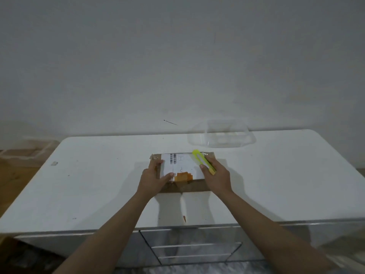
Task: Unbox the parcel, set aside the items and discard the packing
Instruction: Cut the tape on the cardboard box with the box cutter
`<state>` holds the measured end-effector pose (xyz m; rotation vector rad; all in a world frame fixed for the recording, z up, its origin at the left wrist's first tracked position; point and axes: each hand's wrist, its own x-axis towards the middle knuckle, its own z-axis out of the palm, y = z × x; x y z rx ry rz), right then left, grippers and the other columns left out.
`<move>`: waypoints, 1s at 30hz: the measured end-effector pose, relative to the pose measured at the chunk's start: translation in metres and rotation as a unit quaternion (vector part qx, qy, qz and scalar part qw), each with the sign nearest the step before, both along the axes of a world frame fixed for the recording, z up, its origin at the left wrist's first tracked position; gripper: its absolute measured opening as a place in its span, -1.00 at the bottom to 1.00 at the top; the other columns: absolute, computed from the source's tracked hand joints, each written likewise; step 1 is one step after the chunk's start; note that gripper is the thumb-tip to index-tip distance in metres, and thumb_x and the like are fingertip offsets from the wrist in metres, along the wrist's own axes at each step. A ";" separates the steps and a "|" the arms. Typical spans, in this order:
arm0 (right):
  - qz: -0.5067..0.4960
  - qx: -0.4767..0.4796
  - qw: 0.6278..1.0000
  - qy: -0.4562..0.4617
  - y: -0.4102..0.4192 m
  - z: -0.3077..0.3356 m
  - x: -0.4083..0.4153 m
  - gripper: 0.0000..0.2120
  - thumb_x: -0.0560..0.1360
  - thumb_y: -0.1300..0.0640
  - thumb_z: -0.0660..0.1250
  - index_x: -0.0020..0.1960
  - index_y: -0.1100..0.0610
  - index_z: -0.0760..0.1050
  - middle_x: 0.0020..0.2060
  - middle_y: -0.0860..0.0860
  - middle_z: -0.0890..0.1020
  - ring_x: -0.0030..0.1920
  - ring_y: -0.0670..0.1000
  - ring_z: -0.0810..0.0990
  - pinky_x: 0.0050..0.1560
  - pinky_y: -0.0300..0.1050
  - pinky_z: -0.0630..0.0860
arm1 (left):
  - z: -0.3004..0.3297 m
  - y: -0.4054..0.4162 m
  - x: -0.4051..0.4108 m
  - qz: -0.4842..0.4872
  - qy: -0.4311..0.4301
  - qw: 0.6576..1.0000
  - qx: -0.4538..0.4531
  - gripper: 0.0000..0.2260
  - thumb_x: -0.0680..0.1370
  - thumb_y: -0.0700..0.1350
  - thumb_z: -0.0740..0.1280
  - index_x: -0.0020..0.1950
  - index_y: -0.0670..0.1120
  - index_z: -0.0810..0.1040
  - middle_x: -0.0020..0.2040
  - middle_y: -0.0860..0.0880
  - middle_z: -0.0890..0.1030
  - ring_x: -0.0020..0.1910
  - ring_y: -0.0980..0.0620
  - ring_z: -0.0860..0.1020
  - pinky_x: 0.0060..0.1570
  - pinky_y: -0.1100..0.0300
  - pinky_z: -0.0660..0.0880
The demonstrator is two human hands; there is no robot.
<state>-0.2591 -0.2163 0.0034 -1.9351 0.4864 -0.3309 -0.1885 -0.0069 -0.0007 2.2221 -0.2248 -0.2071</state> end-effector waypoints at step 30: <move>-0.098 0.060 0.993 0.004 -0.059 0.023 -0.014 -0.86 0.57 0.11 0.23 0.01 0.14 0.52 -0.38 0.07 0.62 -0.51 -0.06 0.46 -0.43 -0.19 0.41 | -0.010 -0.081 -0.004 -0.182 -0.184 0.926 0.274 -0.37 0.49 0.30 -0.28 0.54 0.14 -0.06 0.57 -0.05 -0.18 0.54 -0.12 -0.20 0.44 -0.20 -0.14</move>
